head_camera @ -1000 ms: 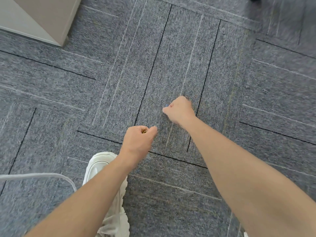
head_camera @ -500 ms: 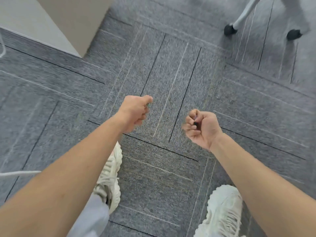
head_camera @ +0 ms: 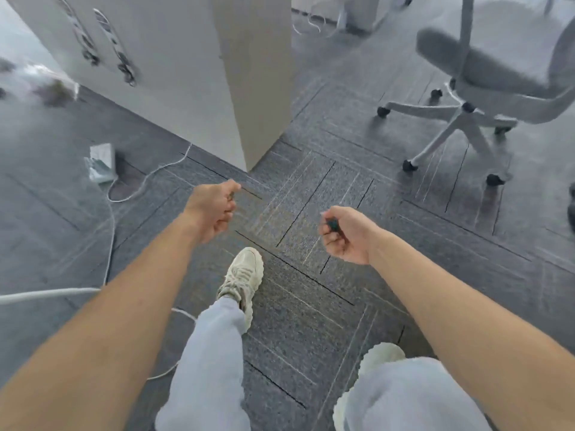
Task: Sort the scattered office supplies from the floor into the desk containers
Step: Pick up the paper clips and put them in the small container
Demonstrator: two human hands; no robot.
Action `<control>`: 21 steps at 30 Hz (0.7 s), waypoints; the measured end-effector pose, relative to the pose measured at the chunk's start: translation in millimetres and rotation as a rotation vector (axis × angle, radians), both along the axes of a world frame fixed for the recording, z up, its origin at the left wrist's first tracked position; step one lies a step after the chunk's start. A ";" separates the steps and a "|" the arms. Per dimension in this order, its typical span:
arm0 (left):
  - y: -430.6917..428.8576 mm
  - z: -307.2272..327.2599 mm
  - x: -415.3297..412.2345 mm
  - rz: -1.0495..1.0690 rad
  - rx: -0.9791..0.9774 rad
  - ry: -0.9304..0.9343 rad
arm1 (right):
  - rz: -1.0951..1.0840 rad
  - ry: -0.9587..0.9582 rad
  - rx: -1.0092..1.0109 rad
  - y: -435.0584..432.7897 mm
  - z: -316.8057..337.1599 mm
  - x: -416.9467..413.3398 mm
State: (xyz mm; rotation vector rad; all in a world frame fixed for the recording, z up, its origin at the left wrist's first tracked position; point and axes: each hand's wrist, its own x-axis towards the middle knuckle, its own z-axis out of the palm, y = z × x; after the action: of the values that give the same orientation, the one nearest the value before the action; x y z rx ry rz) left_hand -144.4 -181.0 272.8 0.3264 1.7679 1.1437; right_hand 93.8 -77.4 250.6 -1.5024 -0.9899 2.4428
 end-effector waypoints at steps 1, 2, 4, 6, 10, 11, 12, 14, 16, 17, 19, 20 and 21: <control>-21.8 21.0 -0.2 0.037 0.024 0.011 | 0.024 0.023 0.002 -16.3 18.6 -5.4; -33.4 31.2 0.0 0.057 0.037 0.005 | 0.027 0.048 -0.015 -26.9 27.9 -10.0; -70.0 64.3 -0.2 0.125 0.078 0.001 | 0.045 0.119 -0.019 -54.3 59.1 -21.3; -112.8 102.1 3.2 0.195 0.117 0.010 | 0.061 0.212 -0.043 -86.8 97.3 -31.1; -199.5 169.8 24.1 0.281 0.142 0.100 | 0.100 0.344 -0.081 -151.4 159.8 -43.5; -220.2 184.6 29.8 0.292 0.144 0.142 | 0.118 0.352 -0.081 -168.0 172.8 -44.7; -239.0 199.0 35.3 0.296 0.147 0.186 | 0.135 0.354 -0.081 -183.7 185.2 -44.6; -273.0 225.4 45.5 0.285 0.170 0.256 | 0.177 0.342 -0.060 -211.3 209.8 -41.0; -303.3 246.7 51.1 0.303 0.193 0.302 | 0.240 0.301 -0.006 -234.7 234.8 -39.0; -317.9 253.3 52.3 0.310 0.200 0.324 | 0.274 0.270 0.034 -246.3 246.1 -38.2; -343.0 261.7 53.5 0.301 0.212 0.347 | 0.332 0.238 0.136 -265.3 265.7 -38.2; -353.5 264.7 52.7 0.302 0.224 0.352 | 0.332 0.245 0.189 -271.7 273.7 -41.4; -363.5 267.2 51.2 0.312 0.237 0.354 | 0.322 0.249 0.246 -277.5 281.3 -45.7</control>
State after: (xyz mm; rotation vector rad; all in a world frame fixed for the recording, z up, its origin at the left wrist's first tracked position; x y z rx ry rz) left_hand -93.2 -544.5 539.9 0.4250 2.0427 1.6041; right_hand 48.1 -354.8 531.9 -0.9985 -1.5059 2.5094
